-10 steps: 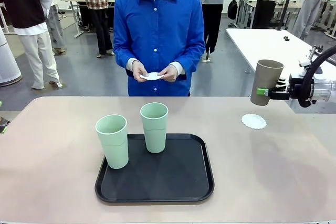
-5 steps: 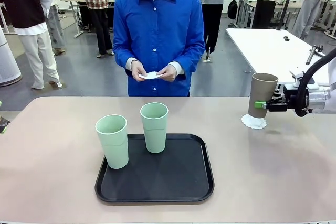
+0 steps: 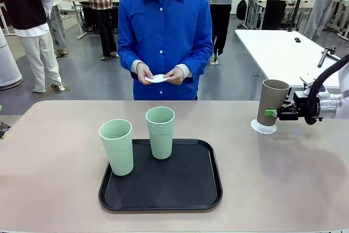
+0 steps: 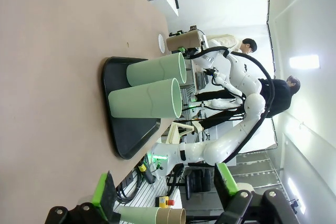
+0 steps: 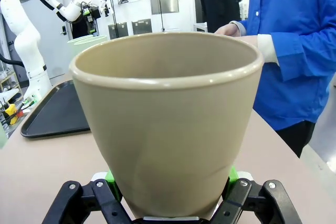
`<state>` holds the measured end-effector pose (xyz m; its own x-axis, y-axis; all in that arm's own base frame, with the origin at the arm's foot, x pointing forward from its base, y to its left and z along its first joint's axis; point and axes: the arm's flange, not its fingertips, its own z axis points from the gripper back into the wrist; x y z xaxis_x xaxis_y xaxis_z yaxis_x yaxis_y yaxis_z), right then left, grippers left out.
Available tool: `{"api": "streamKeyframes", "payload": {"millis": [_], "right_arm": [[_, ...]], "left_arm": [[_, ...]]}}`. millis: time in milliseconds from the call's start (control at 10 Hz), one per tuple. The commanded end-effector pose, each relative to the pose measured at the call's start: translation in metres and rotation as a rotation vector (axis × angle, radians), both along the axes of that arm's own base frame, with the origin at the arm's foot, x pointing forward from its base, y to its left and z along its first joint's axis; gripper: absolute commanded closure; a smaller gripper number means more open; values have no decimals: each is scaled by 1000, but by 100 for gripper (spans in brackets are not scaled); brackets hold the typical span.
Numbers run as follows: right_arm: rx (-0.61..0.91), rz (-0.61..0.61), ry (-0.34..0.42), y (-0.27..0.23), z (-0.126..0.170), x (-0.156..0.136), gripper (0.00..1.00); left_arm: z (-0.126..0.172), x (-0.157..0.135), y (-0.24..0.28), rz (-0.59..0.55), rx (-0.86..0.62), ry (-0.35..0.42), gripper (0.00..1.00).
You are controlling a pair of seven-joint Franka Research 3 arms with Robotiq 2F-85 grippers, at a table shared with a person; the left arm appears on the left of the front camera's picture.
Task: Place coasters on the table and set cups on them.
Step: Pick up one Reusable plastic cup and place it on a coaster set by the human.
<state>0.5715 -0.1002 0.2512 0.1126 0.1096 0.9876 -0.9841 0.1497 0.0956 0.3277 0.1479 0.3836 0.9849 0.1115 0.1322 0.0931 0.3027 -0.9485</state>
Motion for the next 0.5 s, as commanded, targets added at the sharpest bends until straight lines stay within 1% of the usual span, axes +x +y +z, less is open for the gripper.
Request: {"api": "streamKeyframes", "payload": {"millis": [0, 400], "right_arm": [[-7, -9, 7, -1, 1, -1, 19], [-7, -9, 7, -1, 1, -1, 19]], "left_arm": [[1, -1, 1, 4, -11, -9, 0], [1, -1, 1, 4, -11, -9, 0]]}}
